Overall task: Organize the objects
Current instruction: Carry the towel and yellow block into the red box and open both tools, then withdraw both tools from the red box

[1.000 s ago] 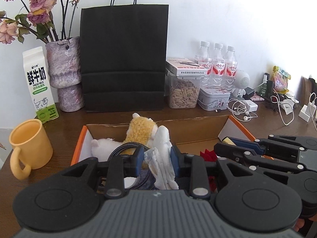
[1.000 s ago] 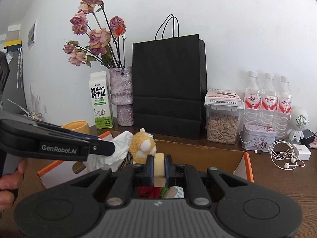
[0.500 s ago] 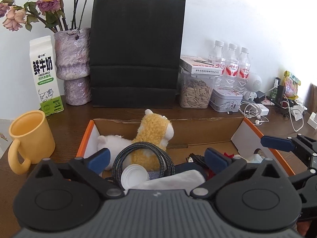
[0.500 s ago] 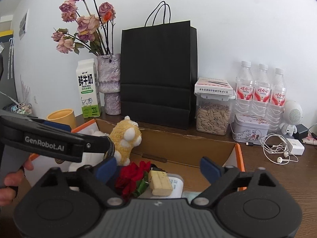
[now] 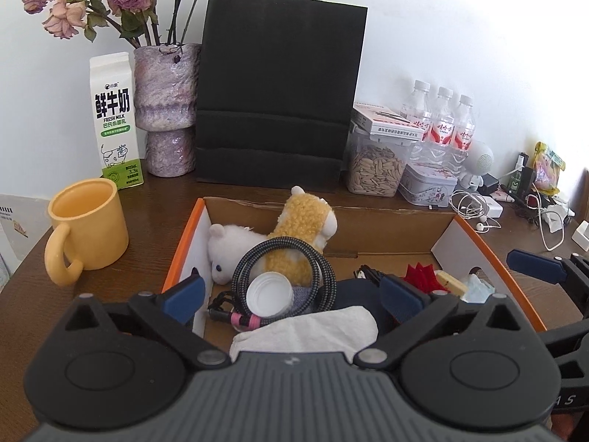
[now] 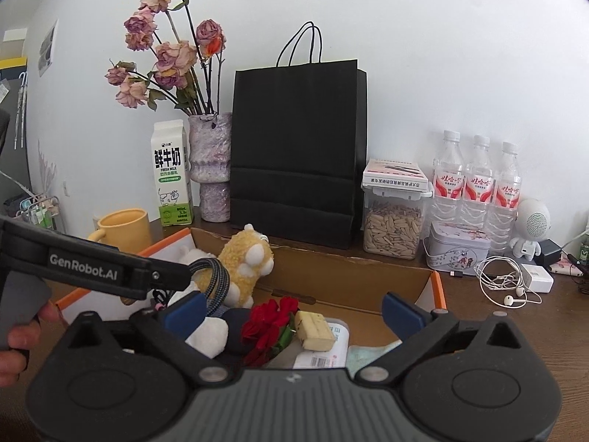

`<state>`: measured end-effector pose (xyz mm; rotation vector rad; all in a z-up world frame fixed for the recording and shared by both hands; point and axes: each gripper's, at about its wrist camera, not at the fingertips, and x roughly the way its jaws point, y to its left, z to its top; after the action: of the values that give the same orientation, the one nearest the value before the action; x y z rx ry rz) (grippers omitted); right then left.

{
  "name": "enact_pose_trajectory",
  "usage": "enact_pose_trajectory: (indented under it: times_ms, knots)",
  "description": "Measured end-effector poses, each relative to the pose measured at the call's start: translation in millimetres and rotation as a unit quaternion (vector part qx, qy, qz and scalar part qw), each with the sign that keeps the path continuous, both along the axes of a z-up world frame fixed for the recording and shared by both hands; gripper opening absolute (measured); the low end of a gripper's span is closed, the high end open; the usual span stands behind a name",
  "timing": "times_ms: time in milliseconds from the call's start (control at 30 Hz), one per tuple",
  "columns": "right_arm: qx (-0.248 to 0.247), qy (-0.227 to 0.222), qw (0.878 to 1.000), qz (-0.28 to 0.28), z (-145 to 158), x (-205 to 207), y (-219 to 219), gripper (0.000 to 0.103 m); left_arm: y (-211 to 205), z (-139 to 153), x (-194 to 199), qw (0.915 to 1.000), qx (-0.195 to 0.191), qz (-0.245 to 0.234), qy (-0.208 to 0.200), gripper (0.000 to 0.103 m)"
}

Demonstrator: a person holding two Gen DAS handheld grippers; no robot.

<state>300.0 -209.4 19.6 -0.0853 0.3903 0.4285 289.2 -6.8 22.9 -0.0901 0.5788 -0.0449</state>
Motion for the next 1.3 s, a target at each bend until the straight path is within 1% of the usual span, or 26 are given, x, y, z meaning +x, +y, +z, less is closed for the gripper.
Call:
enact_pose_trajectory:
  times_ms: [200, 367, 533, 700, 900, 967, 1000, 1033, 1167, 1300]
  knots:
    - [0.002, -0.005, 1.0, -0.005, 1.9, -33.4, 2.0, 0.103, 7.9, 4.0, -30.5, 0.9999, 0.006, 0.012, 0.005, 0.103]
    - [0.01, 0.004, 1.0, -0.005, -0.4, -60.2, 1.9, 0.103, 19.5, 4.7, -56.0, 0.9995, 0.007, 0.027, 0.013, 0.103]
    - [0.007, 0.011, 1.0, -0.001, -5.0, -84.2, 2.7, 0.103, 31.3, 1.2, -79.8, 0.9989, 0.008, 0.04, 0.022, 0.103]
    - [-0.008, 0.031, 0.999, -0.002, -18.0, -98.2, 3.8, 0.103, 40.5, -7.3, -98.7, 0.9979, 0.018, 0.052, 0.035, 0.103]
    - [-0.037, 0.062, 0.997, -0.006, -39.2, -103.5, 5.2, 0.102, 52.1, -18.8, -114.2, 0.9959, 0.023, 0.069, 0.054, 0.103]
    - [-0.047, 0.07, 0.996, -0.003, -45.5, -102.5, 8.0, 0.1, 54.8, -21.6, -118.9, 0.9954, 0.025, 0.072, 0.058, 0.103]
    - [-0.052, 0.073, 0.996, 0.001, -48.0, -101.6, 10.0, 0.097, 55.9, -23.1, -121.3, 0.9952, 0.026, 0.073, 0.06, 0.103]
    - [-0.057, 0.077, 0.995, 0.005, -50.8, -99.8, 12.3, 0.092, 56.5, -24.5, -123.3, 0.9949, 0.027, 0.075, 0.062, 0.103]
    - [-0.078, 0.087, 0.993, 0.017, -58.7, -88.2, 24.7, 0.082, 59.1, -30.2, -130.5, 0.9939, 0.029, 0.078, 0.072, 0.103]
    - [-0.086, 0.102, 0.991, 0.023, -63.7, -73.8, 34.6, 0.068, 63.0, -32.5, -135.9, 0.9933, 0.029, 0.081, 0.077, 0.103]
